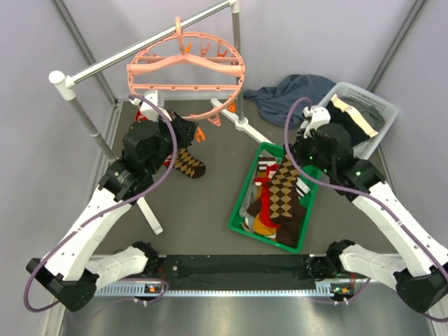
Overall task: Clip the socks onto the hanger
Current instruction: Pick up the sock from the bin, then clamp the sock onto the hanger.
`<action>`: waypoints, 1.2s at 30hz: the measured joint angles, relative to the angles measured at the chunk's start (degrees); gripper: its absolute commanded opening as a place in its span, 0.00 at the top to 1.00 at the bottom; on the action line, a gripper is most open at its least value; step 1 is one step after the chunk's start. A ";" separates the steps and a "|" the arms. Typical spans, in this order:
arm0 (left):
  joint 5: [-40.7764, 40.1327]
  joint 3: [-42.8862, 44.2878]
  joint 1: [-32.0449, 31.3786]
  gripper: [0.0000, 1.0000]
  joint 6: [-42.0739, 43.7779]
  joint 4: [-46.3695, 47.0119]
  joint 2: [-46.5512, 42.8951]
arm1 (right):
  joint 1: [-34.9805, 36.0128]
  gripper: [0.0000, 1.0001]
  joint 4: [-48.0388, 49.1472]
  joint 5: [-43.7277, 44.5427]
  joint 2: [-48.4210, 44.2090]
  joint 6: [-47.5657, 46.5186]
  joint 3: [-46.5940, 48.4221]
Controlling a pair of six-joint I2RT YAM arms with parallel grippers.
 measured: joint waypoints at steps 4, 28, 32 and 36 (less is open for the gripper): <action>-0.04 0.28 -0.02 0.88 0.20 -0.02 0.44 | 0.00 1.00 2.86 -0.70 0.04 -3.56 0.57; 0.98 5.53 -0.02 0.88 1.42 -0.07 3.63 | 3.61 1.00 35.52 -36.94 3.80 -10.82 8.07; 1.14 6.47 -0.02 0.88 2.05 -0.07 3.85 | 7.30 1.00 41.11 -39.17 8.74 -11.74 5.25; 1.14 6.69 -0.02 0.90 2.89 -0.02 3.85 | 9.99 1.00 47.58 -40.89 14.34 -11.87 1.81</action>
